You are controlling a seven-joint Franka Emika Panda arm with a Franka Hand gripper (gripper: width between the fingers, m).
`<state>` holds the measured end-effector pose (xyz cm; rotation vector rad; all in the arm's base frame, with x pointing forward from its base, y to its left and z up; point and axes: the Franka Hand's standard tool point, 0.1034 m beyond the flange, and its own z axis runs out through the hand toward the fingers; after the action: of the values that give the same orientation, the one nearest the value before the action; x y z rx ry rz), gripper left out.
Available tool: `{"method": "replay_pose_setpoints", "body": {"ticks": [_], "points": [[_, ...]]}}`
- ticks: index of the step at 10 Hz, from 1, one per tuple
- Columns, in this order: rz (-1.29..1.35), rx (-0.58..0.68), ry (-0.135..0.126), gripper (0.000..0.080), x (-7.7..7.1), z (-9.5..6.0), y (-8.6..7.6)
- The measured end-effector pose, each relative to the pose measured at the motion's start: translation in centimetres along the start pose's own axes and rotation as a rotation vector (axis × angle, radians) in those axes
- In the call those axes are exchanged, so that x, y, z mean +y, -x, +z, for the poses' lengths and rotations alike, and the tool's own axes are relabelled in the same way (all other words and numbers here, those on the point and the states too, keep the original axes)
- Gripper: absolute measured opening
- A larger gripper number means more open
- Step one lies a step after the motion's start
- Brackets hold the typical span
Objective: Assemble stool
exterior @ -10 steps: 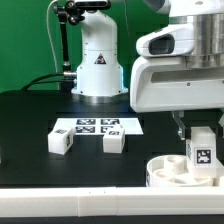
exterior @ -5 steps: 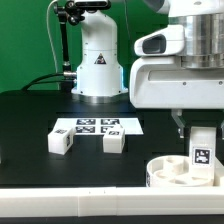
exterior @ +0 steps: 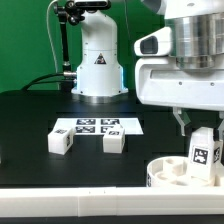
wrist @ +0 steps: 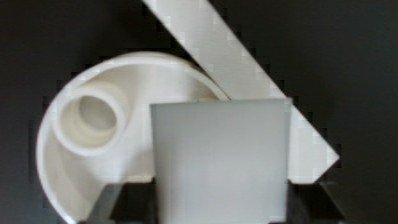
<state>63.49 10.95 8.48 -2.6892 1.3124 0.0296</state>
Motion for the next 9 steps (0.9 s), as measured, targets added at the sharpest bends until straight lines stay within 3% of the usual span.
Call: {"method": "replay_pose_setpoints", "body": {"ticks": [2,6,9], "points": [[0.186,-0.007,-0.01,0.0335,-0.17,0.04,0.22],[0.632,-0.055,-0.072,0.0336,-0.32,0.12,0.26],[0.902,-0.07,-0.099,0.0336,-0.7,0.13,0.38]]}}
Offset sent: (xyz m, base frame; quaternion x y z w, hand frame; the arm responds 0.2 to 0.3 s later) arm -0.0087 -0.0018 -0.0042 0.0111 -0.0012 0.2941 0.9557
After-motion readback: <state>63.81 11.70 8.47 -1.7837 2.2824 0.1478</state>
